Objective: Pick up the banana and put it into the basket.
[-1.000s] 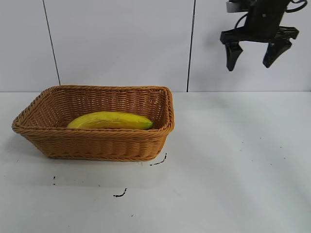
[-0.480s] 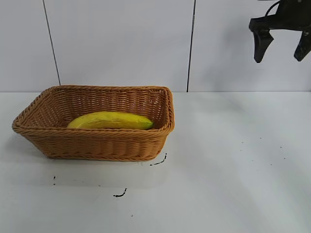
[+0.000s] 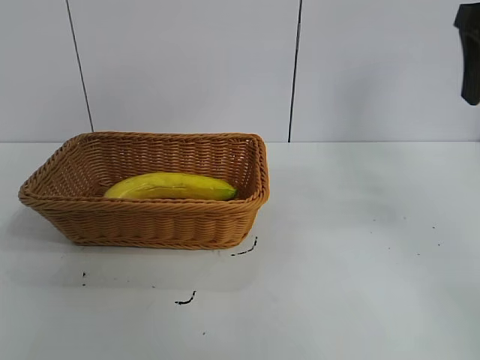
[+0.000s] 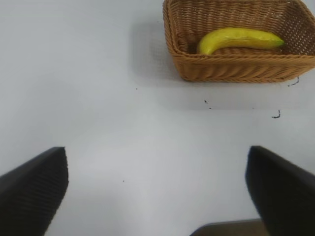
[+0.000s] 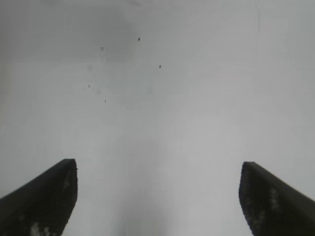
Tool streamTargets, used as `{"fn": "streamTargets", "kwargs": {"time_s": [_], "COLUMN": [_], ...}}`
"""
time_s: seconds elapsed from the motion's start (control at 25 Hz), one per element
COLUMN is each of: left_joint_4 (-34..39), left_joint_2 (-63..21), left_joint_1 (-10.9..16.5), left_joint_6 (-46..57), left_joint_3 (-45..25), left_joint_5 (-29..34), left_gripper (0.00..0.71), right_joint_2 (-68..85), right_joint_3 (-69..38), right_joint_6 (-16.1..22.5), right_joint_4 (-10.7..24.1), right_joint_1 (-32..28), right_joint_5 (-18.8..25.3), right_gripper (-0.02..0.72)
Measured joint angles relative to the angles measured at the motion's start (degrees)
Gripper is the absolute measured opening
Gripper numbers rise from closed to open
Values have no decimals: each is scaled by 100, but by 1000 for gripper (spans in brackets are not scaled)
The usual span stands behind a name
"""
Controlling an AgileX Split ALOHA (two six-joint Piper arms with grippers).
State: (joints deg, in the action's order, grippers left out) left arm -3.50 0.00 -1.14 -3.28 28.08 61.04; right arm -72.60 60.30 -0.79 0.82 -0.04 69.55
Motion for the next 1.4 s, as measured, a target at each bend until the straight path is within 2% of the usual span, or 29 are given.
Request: {"fn": "streamTargets", "kwargs": {"time_s": [0.12,0.32,0.52,0.84,1.12,1.4], "left_joint_4": [0,0,0,0,0,0], "left_joint_2": [0,0,0,0,0,0], "left_joint_1": [0,0,0,0,0,0], "left_joint_6": [0,0,0,0,0,0], "left_joint_3": [0,0,0,0,0,0], "left_joint_5": [0,0,0,0,0,0], "left_gripper": [695,695,695,695,695,695], "right_joint_2": [938,2633,4496,6437,7216,7288], "right_joint_3": [-877,-2179,-3039,-3183,-3188,-3188], "right_joint_6": [0,0,0,-21,-21,-21], "right_joint_4": [-1,-8,-13,-82,-82,-82], "right_joint_1": [0,0,0,0,0,0], "right_joint_5": [-163,-684,-1046,-1103,-1104,-1110], "right_gripper": [634,634,634,634,634,634]}}
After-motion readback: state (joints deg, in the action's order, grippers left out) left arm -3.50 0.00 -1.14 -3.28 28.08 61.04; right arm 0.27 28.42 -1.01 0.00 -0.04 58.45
